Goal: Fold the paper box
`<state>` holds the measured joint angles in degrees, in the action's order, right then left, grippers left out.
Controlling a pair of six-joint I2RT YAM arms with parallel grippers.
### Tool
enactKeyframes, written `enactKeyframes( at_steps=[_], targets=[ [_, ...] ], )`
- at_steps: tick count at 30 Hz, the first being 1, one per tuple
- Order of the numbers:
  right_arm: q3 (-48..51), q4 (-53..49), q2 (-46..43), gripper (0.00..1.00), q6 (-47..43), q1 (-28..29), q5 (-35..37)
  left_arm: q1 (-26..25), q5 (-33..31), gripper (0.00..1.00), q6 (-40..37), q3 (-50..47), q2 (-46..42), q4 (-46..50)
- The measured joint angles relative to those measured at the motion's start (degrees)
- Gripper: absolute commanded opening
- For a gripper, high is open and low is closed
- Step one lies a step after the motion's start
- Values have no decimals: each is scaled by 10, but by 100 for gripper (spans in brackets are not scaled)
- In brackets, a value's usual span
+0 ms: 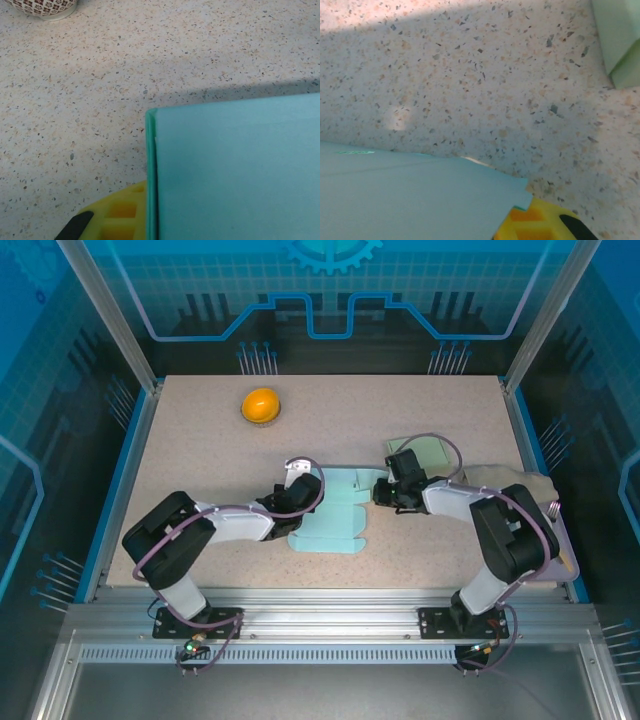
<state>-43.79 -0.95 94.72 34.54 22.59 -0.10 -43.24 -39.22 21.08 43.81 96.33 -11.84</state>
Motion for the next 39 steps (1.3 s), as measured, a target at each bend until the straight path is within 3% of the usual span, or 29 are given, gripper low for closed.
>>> enactKeyframes(
  at_steps=[10, 29, 39],
  targets=[
    [25, 82, 14, 14, 19, 3, -37, 1, -11, 0, 0, 6, 4, 11],
    [-16, 125, 12, 14, 30, 106, -56, 3, -29, 0, 15, 11, 5, 29],
    [-31, 125, 28, 14, 33, 112, -70, 3, -20, 0, 14, 18, 11, 26]
  ],
)
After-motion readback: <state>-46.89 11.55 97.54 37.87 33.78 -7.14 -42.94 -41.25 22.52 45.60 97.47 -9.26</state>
